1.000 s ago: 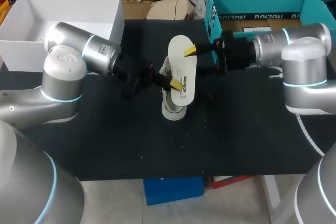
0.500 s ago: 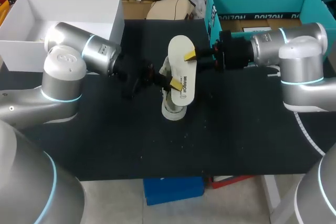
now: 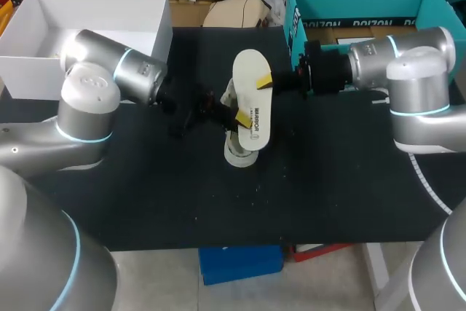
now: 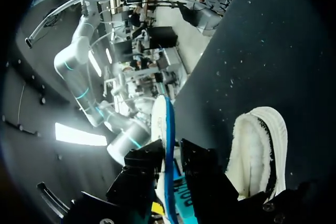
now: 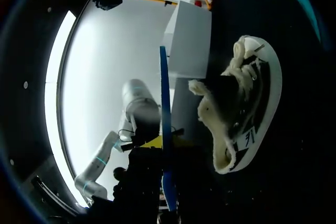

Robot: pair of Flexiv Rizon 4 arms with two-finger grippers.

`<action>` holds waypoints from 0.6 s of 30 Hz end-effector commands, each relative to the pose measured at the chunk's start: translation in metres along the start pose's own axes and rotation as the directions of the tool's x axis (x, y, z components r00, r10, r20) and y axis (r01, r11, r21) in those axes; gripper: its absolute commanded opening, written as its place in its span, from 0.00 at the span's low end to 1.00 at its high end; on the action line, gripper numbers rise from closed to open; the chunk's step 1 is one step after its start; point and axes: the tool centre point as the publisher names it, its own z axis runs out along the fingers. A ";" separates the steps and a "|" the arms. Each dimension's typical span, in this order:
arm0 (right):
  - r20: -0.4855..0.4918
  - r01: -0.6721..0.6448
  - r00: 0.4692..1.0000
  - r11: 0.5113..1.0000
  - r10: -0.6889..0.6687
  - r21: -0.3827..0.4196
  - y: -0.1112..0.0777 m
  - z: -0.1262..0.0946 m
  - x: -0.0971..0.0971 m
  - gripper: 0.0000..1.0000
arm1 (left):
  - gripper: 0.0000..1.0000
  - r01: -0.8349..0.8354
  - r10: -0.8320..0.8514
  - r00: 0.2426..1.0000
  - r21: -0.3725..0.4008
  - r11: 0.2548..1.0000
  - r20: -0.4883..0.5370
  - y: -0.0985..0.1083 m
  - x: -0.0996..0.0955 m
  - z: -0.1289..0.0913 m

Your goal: Take the shoe out of the shoebox, open the shoe tongue, remove and reinsert the insole, then place the shoe into the shoebox

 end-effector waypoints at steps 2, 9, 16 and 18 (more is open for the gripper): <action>0.003 -0.001 1.000 1.000 0.001 0.000 0.000 0.000 0.000 0.00 | 1.00 0.203 -0.194 0.856 -0.034 0.979 -0.478 -0.024 -0.014 -0.031; 0.003 -0.001 1.000 1.000 0.001 0.000 0.000 0.000 0.000 0.00 | 1.00 0.400 -0.346 0.484 -0.148 0.904 -0.804 -0.062 -0.026 -0.081; 0.003 -0.001 1.000 1.000 0.001 0.000 0.000 0.000 0.000 0.00 | 1.00 0.341 -0.364 0.200 -0.283 0.896 -0.910 -0.050 -0.056 -0.079; 0.003 -0.001 1.000 1.000 0.001 0.000 0.000 0.000 0.000 0.00 | 1.00 0.316 -0.361 0.148 -0.302 0.899 -0.921 -0.042 -0.060 -0.071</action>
